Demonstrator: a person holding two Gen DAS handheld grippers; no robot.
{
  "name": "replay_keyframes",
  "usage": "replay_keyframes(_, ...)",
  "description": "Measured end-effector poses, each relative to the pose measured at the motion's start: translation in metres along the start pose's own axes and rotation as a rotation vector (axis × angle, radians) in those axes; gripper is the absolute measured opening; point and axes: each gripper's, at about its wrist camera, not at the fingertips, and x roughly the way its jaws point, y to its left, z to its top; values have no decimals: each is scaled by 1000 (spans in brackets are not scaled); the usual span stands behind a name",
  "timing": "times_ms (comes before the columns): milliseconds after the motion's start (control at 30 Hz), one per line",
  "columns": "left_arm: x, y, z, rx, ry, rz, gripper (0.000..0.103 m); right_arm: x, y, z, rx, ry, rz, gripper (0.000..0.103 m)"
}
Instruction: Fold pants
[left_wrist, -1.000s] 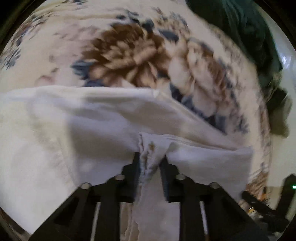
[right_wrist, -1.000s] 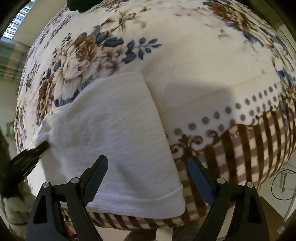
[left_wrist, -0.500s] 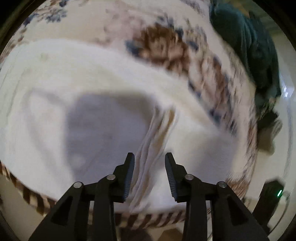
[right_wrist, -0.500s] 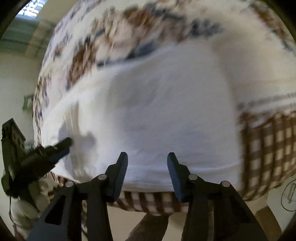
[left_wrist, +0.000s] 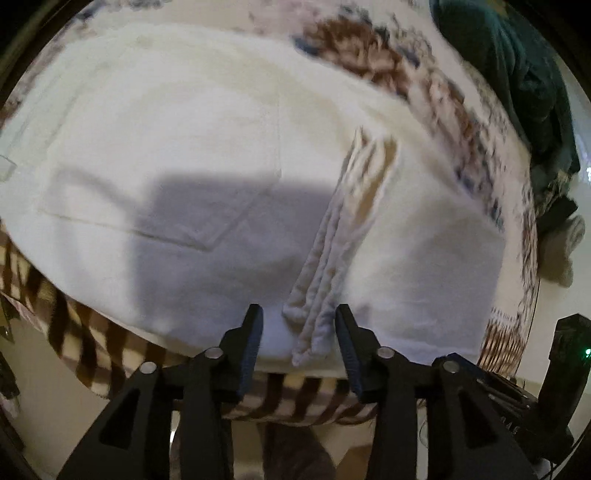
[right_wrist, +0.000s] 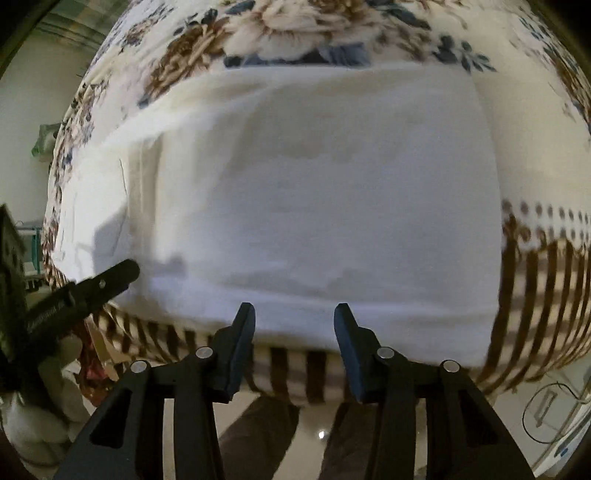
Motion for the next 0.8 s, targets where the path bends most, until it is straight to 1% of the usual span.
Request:
replay_keyframes(33,-4,1,1,-4,-21,8,53,3,1,4,24,7,-4,52)
replay_keyframes(67,-8,4,3,-12,-41,2,69,7,1,9,37,11,-5,60)
replay_keyframes(100,-10,7,4,-20,-54,-9,76,11,3,12,50,15,-15,71)
replay_keyframes(167,-19,20,5,-54,-80,-20,80,14,10,14,60,2,-41,77)
replay_keyframes(233,-32,36,5,-102,-123,-28,80,13,17,13,55,2,-53,77)
replay_keyframes(300,-50,59,1,-195,-191,-66,80,14,24,12,57,21,-63,77)
replay_keyframes(400,-75,111,-10,-424,-288,-132,80,13,35,14,35,46,-90,77)
replay_keyframes(467,-85,151,-15,-577,-370,-157,80,8,43,19,7,46,-124,77)
replay_keyframes(567,-83,191,-7,-674,-392,-161,80,6,52,28,-12,40,-157,77)
replay_keyframes(667,-73,227,5,-748,-410,-194,80,8,56,35,2,37,-178,77)
replay_keyframes(733,-65,243,15,-758,-404,-212,78,12,56,38,40,56,-165,77)
replay_keyframes(767,-60,251,19,-763,-405,-236,78,16,58,39,65,64,-153,77)
replay_keyframes(800,-60,258,21,-764,-417,-245,76,18,59,40,89,69,-138,77)
